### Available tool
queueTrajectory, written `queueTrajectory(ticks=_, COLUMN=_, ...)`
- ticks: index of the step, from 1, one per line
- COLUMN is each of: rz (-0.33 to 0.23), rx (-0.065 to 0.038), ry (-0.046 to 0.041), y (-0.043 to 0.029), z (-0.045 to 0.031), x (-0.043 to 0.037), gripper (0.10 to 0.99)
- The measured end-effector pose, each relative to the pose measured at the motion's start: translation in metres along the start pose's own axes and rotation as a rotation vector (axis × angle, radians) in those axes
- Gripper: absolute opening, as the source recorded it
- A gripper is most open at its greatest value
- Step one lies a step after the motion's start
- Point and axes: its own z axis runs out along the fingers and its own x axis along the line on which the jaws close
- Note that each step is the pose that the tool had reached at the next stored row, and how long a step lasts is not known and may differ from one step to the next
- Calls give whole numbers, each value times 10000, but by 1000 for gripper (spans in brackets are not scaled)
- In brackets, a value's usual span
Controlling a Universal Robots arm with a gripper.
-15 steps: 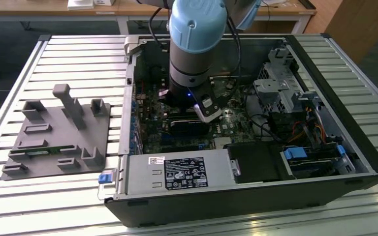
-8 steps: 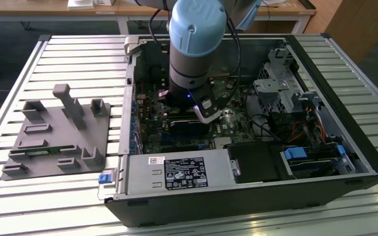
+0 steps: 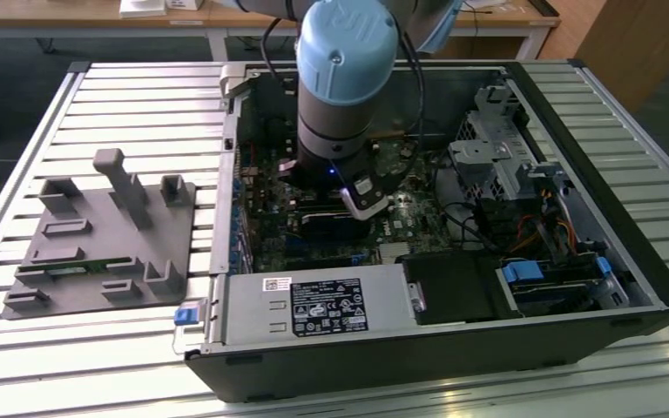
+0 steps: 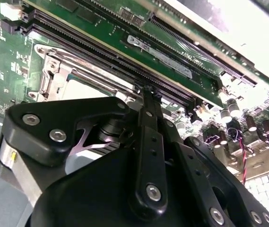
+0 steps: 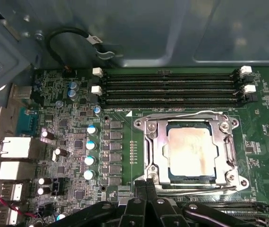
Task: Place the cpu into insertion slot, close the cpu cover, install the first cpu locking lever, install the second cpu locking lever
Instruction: 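Install the second cpu locking lever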
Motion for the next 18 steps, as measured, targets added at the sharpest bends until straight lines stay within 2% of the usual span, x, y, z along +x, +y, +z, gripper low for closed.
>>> queueTrajectory(ticks=7, rz=-2, rx=-116, ry=2, y=-7, z=34, x=10, gripper=106)
queueTrajectory(ticks=13, rz=-2, rx=-136, ry=2, y=-9, z=42, x=11, gripper=106)
queueTrajectory(ticks=15, rz=-3, rx=-141, ry=0, y=-1, z=20, x=11, gripper=106)
queueTrajectory(ticks=18, rz=-2, rx=-136, ry=2, y=22, z=-51, x=13, gripper=106)
